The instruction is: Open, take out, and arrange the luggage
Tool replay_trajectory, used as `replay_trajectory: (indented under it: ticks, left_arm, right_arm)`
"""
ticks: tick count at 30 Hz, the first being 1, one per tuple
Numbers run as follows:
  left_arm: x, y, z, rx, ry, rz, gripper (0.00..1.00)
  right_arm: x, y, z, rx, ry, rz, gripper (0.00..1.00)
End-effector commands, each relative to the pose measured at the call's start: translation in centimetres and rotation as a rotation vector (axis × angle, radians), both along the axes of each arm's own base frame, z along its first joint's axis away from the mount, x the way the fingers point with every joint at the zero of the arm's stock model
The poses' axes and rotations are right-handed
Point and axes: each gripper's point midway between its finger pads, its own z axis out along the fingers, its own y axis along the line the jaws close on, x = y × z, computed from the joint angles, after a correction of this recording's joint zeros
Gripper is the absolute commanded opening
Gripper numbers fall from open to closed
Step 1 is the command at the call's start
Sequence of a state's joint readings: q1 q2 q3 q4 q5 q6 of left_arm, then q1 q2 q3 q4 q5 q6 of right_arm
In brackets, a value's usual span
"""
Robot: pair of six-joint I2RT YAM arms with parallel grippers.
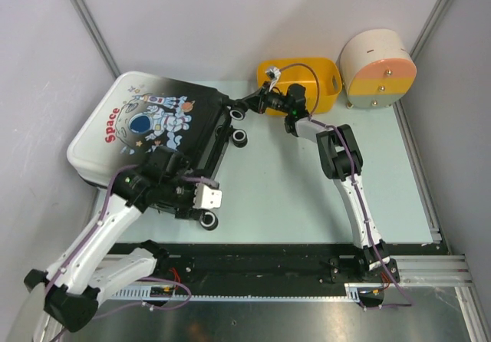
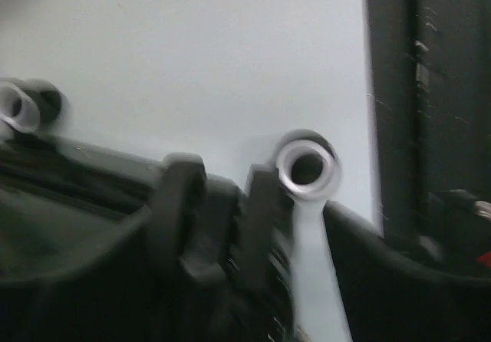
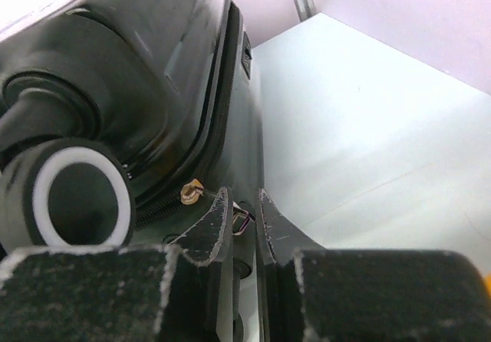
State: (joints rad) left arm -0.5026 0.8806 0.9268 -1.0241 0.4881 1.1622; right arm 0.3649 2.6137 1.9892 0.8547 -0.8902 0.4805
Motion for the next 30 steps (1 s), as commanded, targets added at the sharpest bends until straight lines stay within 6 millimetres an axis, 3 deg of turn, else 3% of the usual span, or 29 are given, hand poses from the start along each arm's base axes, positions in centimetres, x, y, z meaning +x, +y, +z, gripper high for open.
replay_trajectory:
  ticks: [1, 2, 3, 6, 7, 12, 15, 16, 17, 18, 20, 21, 23, 24, 28, 30]
  left_arm:
    - [-3.7, 0.6, 3.0, 0.005, 0.285, 0.086, 1.0]
    - [-2.8, -0.4, 4.1, -0.017, 0.303, 0.089, 1.0]
    - [-1.8, -1.7, 7.5, -0.092, 0.265, 0.082, 1.0]
    - [2.5, -3.6, 11.0, -0.158, 0.177, 0.137, 1.0]
    - [5.1, -3.7, 11.7, -0.156, 0.092, 0.178, 1.0]
    - [14.5, -4.2, 9.5, 0.021, -0.078, 0.201, 0.99]
    - [19.2, -5.0, 11.2, -0.012, -0.187, 0.206, 0.99]
    - [21.1, -5.6, 10.4, -0.005, -0.185, 0.212, 0.99]
    - [22.3, -5.7, 10.3, 0.015, -0.208, 0.204, 0.99]
    - [23.5, -6.1, 11.4, 0.011, -0.251, 0.196, 0.98]
    - [25.7, -6.8, 10.6, 0.035, -0.28, 0.169, 0.98]
    - [26.6, -7.0, 11.5, 0.035, -0.318, 0.165, 0.98]
    - [28.5, -7.5, 10.1, 0.068, -0.33, 0.141, 0.99]
    - [29.3, -7.7, 10.4, 0.077, -0.351, 0.141, 0.98]
    - [31.0, -8.5, 8.0, 0.125, -0.361, 0.071, 0.98]
    - [31.6, -8.7, 6.4, 0.155, -0.354, 0.041, 0.97]
  right_arm:
    - [4.1, -4.0, 2.3, 0.035, -0.082, -0.259, 0.0]
    - [3.7, -3.7, 1.8, 0.028, -0.074, -0.247, 0.0]
    - [3.5, -3.6, 1.6, 0.025, -0.073, -0.243, 0.0]
    - [3.3, -2.9, 1.3, 0.018, -0.085, -0.233, 0.0]
    - [3.3, -2.7, 1.3, 0.02, -0.088, -0.23, 0.0]
    - [3.4, -2.4, 1.8, 0.028, -0.102, -0.229, 0.0]
    - [3.4, -2.5, 1.7, 0.027, -0.103, -0.23, 0.0]
    - [3.4, -2.5, 1.7, 0.026, -0.102, -0.226, 0.0]
    - [3.4, -2.7, 1.9, 0.028, -0.099, -0.223, 0.0]
    - [3.4, -2.8, 2.0, 0.029, -0.095, -0.219, 0.0]
    - [3.3, -3.0, 2.1, 0.03, -0.09, -0.209, 0.0]
    - [3.3, -3.4, 2.1, 0.032, -0.079, -0.211, 0.0]
    - [2.9, -3.5, 2.4, 0.034, -0.069, -0.192, 0.02]
    - [2.7, -3.5, 2.6, 0.037, -0.058, -0.182, 0.06]
    - [1.8, -3.6, 3.5, 0.037, -0.059, -0.171, 0.46]
    - [1.6, -3.8, 3.5, 0.032, -0.054, -0.167, 0.51]
